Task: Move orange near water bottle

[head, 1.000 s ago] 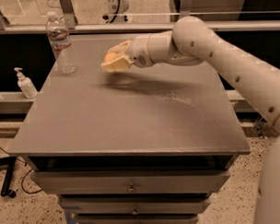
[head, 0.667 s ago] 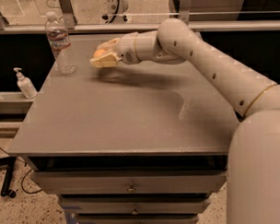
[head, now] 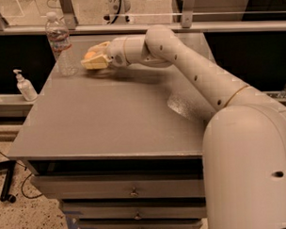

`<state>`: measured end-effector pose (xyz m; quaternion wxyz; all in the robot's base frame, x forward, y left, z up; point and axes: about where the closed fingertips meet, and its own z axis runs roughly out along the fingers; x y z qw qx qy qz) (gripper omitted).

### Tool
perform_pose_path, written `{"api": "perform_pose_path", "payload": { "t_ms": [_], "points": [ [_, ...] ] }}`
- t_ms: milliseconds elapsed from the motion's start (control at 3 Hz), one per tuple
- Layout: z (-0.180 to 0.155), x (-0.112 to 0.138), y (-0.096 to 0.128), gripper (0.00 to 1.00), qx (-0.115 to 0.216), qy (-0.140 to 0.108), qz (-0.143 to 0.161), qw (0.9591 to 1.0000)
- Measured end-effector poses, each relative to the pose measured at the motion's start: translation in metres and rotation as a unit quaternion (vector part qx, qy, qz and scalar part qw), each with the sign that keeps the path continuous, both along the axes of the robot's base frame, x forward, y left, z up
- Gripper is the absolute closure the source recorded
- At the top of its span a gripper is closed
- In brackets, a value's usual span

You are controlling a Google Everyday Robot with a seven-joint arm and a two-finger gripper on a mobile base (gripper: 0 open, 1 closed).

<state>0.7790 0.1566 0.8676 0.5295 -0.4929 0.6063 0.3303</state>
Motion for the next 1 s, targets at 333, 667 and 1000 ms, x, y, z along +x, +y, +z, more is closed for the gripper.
{"api": "perform_pose_path", "payload": {
  "t_ms": [333, 667, 1000],
  "points": [
    [-0.0051, 0.0037, 0.0099, 0.82, 0.005, 0.015, 0.006, 0.9999],
    [-0.0092, 0.0045, 0.013, 0.58, 0.007, 0.027, 0.007, 0.9996],
    [-0.0129, 0.004, 0.0133, 0.36, 0.008, 0.036, 0.009, 0.9993]
  ]
}}
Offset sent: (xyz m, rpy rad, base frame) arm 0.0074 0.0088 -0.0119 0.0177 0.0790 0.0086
